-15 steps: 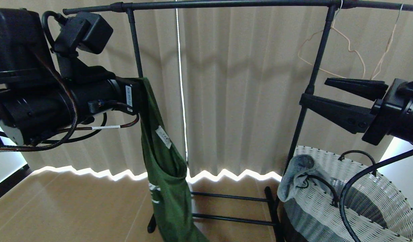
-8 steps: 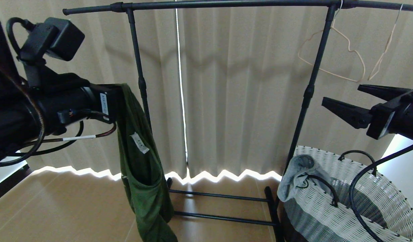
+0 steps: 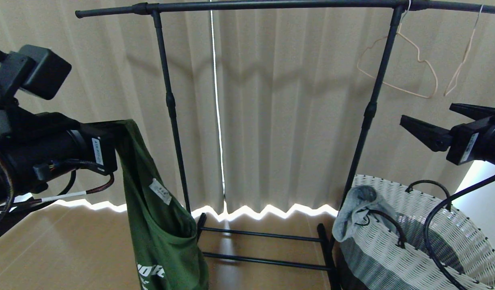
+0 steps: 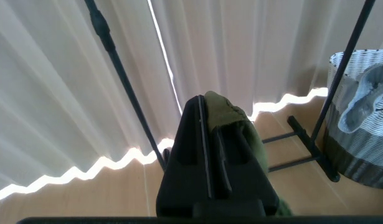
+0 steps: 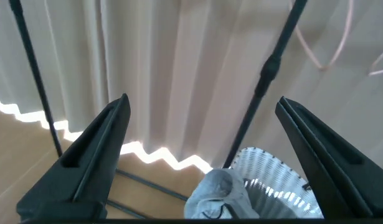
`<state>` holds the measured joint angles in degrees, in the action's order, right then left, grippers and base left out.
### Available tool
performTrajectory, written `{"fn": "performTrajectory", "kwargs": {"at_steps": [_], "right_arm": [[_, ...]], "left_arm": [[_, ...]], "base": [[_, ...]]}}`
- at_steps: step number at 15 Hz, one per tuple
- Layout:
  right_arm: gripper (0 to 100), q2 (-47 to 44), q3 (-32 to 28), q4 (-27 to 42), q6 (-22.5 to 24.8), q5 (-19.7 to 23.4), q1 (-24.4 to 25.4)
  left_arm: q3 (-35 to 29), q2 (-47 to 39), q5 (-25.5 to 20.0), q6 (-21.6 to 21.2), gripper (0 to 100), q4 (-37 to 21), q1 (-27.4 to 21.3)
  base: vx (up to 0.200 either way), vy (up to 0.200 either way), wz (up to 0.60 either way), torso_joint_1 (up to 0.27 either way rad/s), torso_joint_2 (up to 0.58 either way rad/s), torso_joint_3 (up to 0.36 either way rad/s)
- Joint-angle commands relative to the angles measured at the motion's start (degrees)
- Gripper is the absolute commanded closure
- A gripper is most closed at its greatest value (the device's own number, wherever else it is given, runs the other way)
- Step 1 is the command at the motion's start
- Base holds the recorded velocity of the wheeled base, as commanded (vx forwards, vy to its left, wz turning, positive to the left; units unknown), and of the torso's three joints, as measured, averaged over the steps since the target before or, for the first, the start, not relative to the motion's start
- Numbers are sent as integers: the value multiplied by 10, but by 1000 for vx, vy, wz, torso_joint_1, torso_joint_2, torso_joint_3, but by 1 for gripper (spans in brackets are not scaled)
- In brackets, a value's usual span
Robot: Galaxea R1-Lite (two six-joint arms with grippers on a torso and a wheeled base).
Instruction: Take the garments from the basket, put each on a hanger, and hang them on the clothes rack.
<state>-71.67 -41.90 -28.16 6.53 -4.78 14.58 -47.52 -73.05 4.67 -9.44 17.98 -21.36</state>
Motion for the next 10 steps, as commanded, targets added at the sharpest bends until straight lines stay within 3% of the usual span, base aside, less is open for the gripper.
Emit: {"fn": "performTrajectory", "kwargs": {"at_steps": [1, 4, 10], "right_arm": [[0, 2, 9, -8, 8, -8, 0], [0, 0, 44, -49, 34, -23, 0], [0, -1, 58, -52, 44, -32, -7]], "left_arm": [[-7, 2, 1, -1, 100, -1, 0], [2, 12, 0, 1, 100, 0, 1], [9, 13, 0, -1, 100, 3, 0]], "base": [[0, 0, 0, 0, 0, 0], [0, 0, 0, 0, 0, 0], [0, 0, 0, 0, 0, 0]]}}
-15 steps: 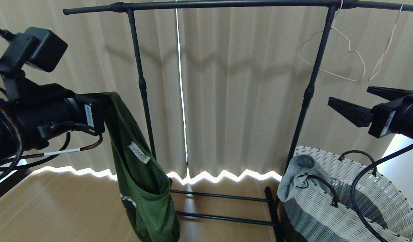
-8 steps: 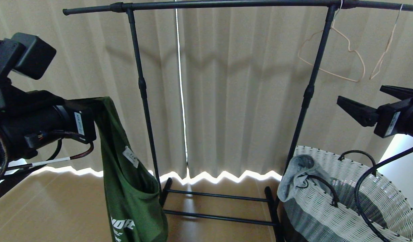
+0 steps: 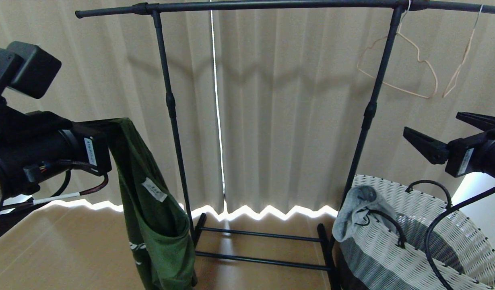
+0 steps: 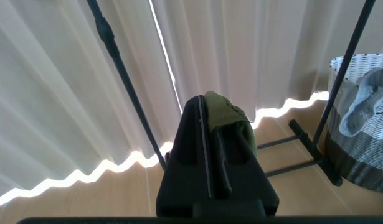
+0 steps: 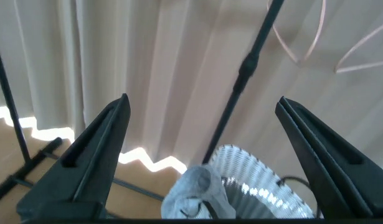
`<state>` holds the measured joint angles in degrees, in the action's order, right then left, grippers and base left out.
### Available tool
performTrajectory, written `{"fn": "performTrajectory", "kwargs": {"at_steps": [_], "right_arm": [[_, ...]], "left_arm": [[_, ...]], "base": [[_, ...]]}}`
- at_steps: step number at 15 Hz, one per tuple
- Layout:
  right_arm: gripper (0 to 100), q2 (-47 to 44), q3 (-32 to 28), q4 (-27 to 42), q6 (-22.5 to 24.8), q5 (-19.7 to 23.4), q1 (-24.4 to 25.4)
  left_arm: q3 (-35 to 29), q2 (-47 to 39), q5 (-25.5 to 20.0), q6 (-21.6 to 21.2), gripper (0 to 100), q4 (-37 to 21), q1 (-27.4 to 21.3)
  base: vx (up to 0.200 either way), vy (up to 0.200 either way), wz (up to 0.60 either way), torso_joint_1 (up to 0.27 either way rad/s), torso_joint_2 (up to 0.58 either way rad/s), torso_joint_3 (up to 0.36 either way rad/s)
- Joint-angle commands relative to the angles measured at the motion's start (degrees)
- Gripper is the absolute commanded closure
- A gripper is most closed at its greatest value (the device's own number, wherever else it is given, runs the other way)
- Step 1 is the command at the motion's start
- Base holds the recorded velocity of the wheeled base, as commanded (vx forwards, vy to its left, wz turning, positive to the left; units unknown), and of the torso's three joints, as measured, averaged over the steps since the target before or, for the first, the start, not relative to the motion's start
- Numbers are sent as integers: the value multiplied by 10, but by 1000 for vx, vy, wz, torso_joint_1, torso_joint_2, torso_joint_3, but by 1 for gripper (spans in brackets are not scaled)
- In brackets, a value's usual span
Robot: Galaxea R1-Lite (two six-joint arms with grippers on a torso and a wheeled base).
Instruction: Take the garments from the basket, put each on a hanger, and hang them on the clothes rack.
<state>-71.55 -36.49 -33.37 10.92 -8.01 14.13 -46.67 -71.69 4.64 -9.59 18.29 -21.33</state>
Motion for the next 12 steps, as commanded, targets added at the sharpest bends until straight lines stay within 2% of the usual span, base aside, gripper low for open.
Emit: {"fn": "performTrajectory", "kwargs": {"at_steps": [1, 4, 12], "right_arm": [[0, -1, 11, 0, 8, 0, -9], [0, 0, 11, 1, 9, 0, -27], [0, -1, 12, 1, 10, 0, -28]], "left_arm": [[3, 3, 0, 0, 100, 0, 1], [9, 12, 0, -1, 100, 0, 0], [27, 12, 0, -2, 100, 1, 0]], "base": [[0, 0, 0, 0, 0, 0], [0, 0, 0, 0, 0, 0], [0, 0, 0, 0, 0, 0]]}}
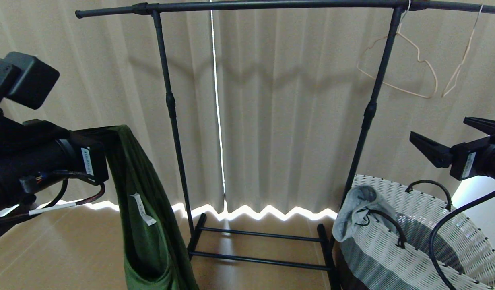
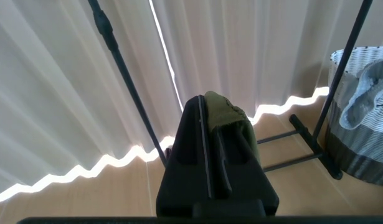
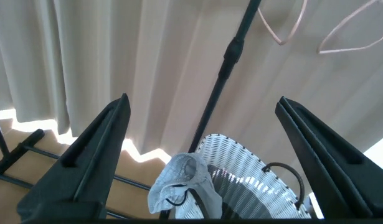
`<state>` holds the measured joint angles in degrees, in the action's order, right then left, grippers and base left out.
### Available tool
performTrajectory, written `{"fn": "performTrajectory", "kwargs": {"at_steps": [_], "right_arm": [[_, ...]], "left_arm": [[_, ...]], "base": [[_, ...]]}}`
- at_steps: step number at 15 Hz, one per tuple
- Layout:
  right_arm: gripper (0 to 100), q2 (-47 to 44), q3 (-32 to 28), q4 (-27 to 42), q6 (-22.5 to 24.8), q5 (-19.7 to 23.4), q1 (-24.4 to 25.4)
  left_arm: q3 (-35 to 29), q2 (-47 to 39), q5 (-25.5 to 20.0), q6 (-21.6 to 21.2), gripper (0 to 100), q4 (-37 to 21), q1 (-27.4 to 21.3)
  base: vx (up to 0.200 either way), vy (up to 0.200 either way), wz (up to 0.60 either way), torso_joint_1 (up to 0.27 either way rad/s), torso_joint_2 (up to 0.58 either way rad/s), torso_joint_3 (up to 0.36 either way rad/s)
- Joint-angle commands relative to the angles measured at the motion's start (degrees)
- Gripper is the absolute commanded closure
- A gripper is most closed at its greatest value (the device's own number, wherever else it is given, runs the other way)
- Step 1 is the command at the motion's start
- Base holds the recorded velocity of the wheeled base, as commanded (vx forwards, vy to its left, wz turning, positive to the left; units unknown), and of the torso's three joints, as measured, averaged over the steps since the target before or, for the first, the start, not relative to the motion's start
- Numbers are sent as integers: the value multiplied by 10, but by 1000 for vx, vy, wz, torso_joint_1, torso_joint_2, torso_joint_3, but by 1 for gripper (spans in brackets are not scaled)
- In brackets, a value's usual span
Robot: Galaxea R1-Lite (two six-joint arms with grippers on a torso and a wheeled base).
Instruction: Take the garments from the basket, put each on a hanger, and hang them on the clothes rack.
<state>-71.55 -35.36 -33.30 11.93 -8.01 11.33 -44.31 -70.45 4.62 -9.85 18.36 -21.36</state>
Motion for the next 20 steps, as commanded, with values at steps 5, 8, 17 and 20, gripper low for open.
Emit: {"fn": "performTrajectory", "kwargs": {"at_steps": [5, 8, 17, 20], "right_arm": [[0, -2, 0, 0, 0, 0, 0], [0, -3, 0, 1, 0, 1, 0], [0, -5, 3, 0, 0, 1, -1], [0, -5, 5, 0, 1, 1, -1]], "left_arm": [[41, 14, 0, -4, 100, 30, 0], [59, 12, 0, -22, 100, 59, 0], [81, 14, 0, -35, 100, 74, 21], [85, 15, 0, -35, 100, 74, 30]], "base": [[0, 0, 0, 96, -140, -140], [0, 0, 0, 181, -525, -258], [0, 0, 0, 211, -514, -258], [0, 0, 0, 237, -495, -261]]}}
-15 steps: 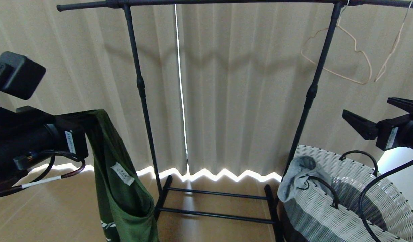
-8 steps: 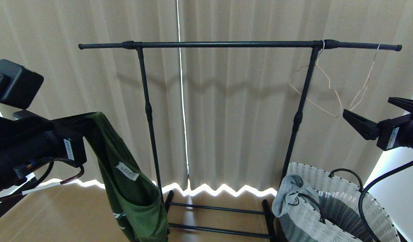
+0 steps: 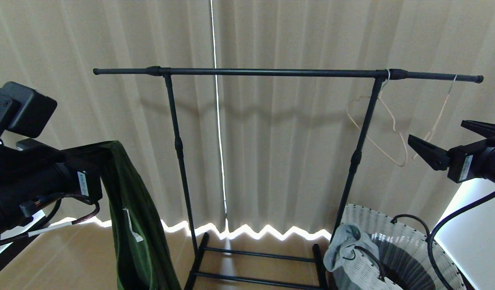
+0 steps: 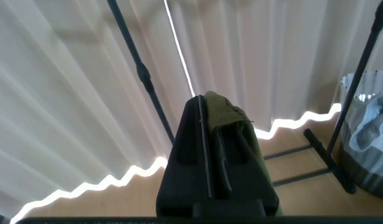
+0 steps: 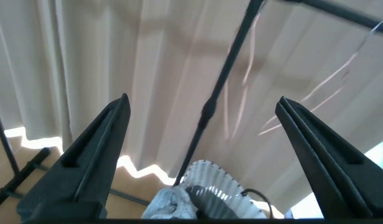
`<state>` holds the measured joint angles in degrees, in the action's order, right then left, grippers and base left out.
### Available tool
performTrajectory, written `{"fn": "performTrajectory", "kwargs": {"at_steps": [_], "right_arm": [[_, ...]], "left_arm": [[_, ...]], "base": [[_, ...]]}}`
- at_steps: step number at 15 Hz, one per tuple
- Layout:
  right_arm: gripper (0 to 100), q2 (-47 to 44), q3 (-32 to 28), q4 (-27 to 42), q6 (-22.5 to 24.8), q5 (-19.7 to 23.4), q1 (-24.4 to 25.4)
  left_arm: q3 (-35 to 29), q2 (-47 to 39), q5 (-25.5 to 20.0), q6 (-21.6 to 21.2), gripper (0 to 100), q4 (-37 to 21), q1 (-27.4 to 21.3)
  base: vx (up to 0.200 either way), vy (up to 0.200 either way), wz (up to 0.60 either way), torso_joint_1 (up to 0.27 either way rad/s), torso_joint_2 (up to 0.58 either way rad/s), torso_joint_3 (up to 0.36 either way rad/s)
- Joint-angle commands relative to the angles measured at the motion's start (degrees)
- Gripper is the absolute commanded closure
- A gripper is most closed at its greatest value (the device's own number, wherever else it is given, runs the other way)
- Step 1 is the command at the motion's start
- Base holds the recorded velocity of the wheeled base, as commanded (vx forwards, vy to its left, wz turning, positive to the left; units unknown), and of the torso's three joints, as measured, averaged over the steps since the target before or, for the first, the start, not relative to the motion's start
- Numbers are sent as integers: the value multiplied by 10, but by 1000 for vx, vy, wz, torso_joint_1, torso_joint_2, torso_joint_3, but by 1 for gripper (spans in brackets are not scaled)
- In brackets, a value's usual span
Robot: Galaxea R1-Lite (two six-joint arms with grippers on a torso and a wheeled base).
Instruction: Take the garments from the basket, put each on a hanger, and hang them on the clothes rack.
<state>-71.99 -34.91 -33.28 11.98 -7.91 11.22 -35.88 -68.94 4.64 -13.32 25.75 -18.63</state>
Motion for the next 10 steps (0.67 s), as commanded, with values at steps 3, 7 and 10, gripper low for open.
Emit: {"fn": "performTrajectory", "kwargs": {"at_steps": [3, 7, 10], "right_arm": [[0, -1, 0, 0, 1, 0, 0], [0, -7, 9, -1, 13, 0, -8], [0, -8, 12, -4, 19, 0, -17]], "left_arm": [[5, 4, 0, 0, 100, 1, 3], [5, 11, 1, 1, 100, 0, 3], [5, 12, 0, 0, 100, 0, 3]], "base": [[0, 0, 0, 246, -500, -266], [0, 0, 0, 111, -221, -115], [0, 0, 0, 0, 0, 0]]}}
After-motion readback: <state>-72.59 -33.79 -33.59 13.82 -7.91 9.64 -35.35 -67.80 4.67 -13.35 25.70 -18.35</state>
